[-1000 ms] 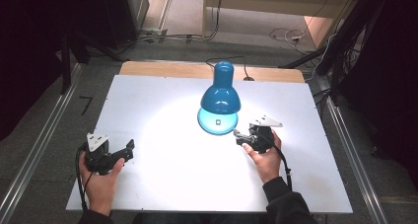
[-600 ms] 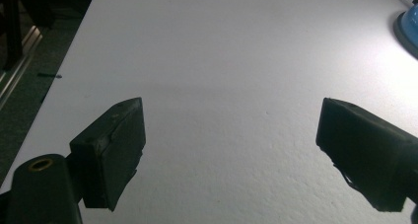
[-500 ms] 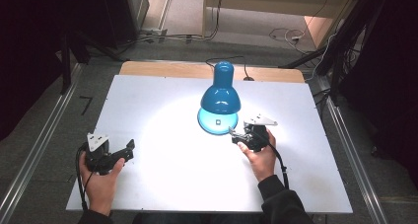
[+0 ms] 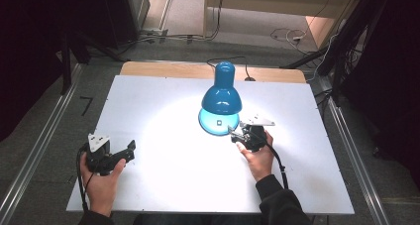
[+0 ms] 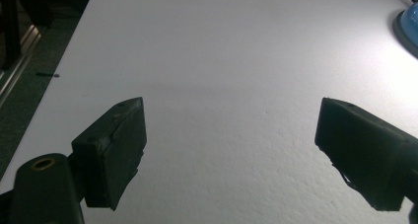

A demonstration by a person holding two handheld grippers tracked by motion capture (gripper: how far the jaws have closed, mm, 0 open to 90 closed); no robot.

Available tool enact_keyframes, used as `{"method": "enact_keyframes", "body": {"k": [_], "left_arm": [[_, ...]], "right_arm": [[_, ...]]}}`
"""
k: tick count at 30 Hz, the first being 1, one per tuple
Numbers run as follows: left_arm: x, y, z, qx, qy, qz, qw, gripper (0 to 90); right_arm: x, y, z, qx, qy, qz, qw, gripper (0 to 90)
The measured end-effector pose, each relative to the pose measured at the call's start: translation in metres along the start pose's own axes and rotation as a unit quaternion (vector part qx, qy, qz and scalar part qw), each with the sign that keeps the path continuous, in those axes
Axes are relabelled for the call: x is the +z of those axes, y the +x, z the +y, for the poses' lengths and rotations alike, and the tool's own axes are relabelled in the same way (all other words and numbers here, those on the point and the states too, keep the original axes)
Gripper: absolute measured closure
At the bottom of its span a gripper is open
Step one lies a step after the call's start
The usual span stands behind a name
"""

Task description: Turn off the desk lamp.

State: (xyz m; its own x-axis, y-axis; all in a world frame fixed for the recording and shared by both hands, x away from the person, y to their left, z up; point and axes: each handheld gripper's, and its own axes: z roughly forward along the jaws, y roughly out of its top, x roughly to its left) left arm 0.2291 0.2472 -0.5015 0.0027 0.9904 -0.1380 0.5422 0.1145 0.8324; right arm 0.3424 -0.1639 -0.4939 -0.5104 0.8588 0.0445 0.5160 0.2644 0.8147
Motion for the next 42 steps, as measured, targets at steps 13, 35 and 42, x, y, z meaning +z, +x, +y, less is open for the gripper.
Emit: {"method": "enact_keyframes", "body": {"k": [13,35,42], "left_arm": [[0.0,0.002,0.0,-0.002,0.0,-0.002,1.0,13.0],[0.0,0.003,0.0,-0.005,0.0,-0.003,1.0,13.0],[-0.001,0.004,0.0,-0.006,-0.001,-0.003,1.0,13.0]], "right_arm": [[0.012,0.012,-0.001,-0.009,-0.017,0.017,0.9997,81.9],[0.029,0.023,0.003,-0.003,-0.034,0.032,0.9989,87.6],[0.033,0.024,0.005,-0.009,-0.033,0.031,0.999,87.6]]}}
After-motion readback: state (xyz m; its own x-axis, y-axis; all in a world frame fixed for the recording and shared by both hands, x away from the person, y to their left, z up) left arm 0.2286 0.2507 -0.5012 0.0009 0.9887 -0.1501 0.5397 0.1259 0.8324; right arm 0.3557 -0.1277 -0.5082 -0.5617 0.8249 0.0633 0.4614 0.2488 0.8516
